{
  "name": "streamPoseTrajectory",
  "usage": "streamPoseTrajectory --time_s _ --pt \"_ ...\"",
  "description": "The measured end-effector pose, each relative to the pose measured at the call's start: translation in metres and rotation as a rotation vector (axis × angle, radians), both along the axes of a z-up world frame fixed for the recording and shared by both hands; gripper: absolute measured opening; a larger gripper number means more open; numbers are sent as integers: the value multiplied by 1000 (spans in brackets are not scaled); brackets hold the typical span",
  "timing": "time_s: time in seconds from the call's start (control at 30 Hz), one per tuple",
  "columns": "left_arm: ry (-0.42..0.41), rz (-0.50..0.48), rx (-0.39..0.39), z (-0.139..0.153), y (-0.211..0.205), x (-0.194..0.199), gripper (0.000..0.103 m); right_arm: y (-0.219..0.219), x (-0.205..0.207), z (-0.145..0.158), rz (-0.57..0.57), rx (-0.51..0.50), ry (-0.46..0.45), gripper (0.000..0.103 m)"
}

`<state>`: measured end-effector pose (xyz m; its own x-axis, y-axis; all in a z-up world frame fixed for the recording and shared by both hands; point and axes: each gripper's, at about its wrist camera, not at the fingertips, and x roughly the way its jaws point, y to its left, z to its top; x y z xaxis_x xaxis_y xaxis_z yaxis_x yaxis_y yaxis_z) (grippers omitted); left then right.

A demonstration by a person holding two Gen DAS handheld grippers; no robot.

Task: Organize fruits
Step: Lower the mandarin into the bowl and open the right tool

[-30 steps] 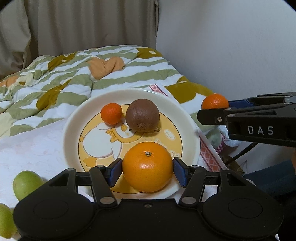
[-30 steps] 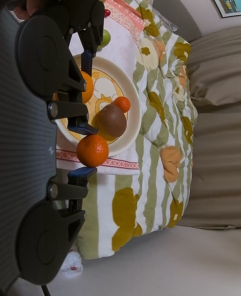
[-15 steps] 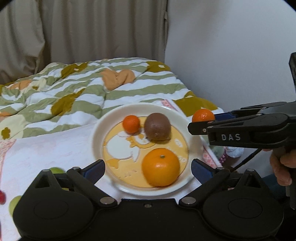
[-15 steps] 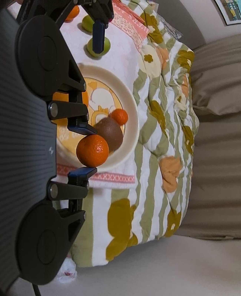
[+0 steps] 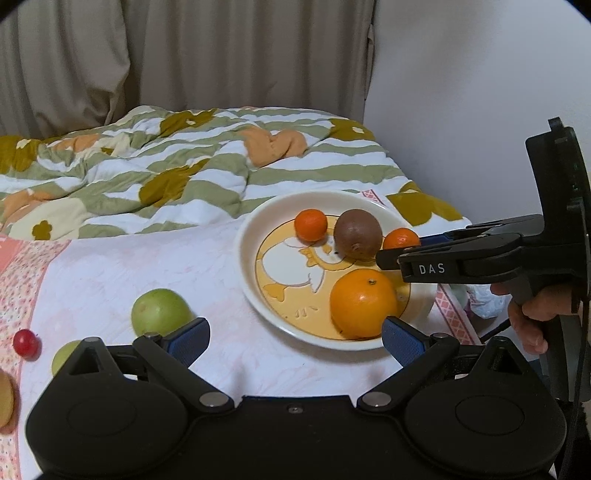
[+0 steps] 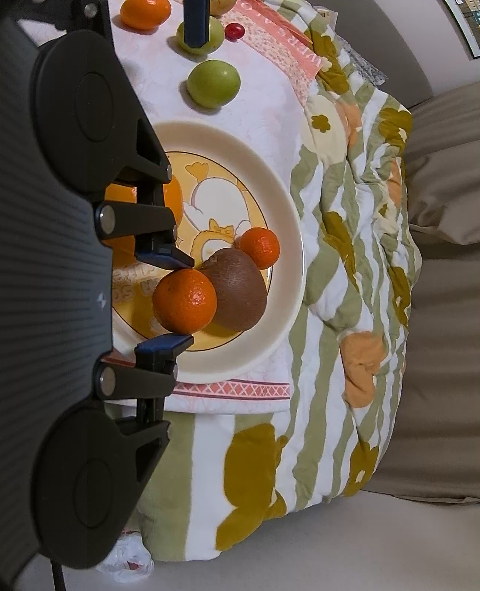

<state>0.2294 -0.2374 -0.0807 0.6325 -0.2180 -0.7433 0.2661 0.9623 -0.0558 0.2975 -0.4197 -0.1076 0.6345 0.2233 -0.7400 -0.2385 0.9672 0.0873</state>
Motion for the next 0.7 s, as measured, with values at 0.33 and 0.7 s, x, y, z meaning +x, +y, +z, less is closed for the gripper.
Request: streamPoseTrajectory --time_s 0.33,0.7 --pt "-17 41 -15 9 6 -15 101 -11 -18 18 -52 67 -68 103" --pt "-99 72 -5 37 5 -53 101 -22 -66 57 -109 38 -104 103"
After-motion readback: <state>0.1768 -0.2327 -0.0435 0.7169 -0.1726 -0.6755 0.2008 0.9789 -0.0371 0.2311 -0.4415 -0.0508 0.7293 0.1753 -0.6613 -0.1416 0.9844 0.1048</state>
